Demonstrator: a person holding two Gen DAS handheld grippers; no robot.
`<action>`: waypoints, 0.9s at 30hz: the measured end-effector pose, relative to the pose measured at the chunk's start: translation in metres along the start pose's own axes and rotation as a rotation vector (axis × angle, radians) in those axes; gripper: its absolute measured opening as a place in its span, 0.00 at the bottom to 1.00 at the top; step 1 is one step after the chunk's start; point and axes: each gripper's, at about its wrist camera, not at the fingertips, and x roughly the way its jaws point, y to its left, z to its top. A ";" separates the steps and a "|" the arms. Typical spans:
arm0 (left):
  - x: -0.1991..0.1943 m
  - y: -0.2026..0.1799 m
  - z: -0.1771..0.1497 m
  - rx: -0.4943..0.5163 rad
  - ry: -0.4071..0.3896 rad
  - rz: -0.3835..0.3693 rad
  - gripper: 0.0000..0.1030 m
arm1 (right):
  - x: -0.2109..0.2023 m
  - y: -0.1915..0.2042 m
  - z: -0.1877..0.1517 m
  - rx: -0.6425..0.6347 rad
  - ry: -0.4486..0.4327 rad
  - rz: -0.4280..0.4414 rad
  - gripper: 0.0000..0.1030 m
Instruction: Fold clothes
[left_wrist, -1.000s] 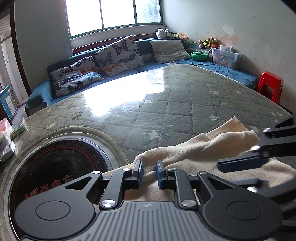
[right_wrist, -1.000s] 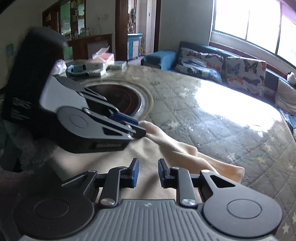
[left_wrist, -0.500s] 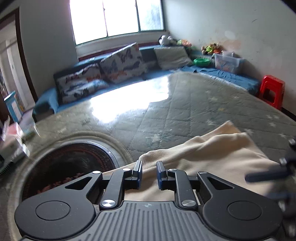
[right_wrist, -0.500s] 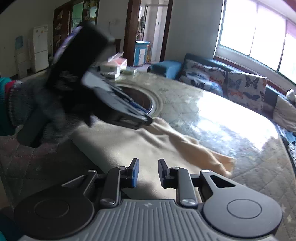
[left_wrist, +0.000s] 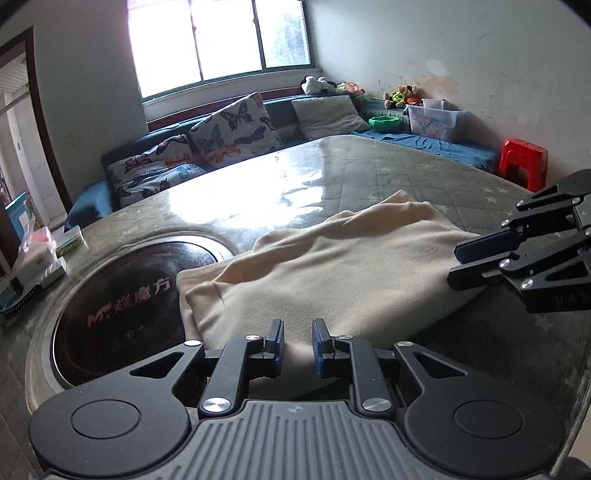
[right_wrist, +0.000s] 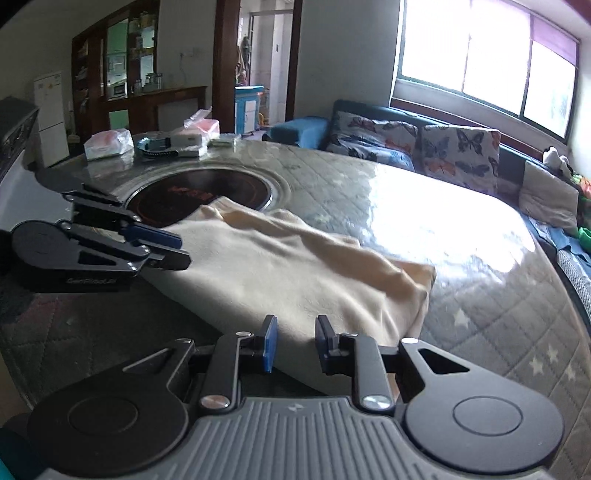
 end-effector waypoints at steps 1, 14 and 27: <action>0.001 0.000 -0.001 -0.004 0.001 0.000 0.19 | 0.002 0.000 -0.002 -0.001 0.005 -0.001 0.21; 0.002 0.001 -0.007 -0.011 -0.005 -0.005 0.18 | -0.002 -0.016 -0.008 0.058 0.009 -0.038 0.20; -0.017 -0.001 -0.017 -0.050 0.016 -0.070 0.17 | -0.009 -0.013 -0.018 -0.020 0.077 -0.015 0.20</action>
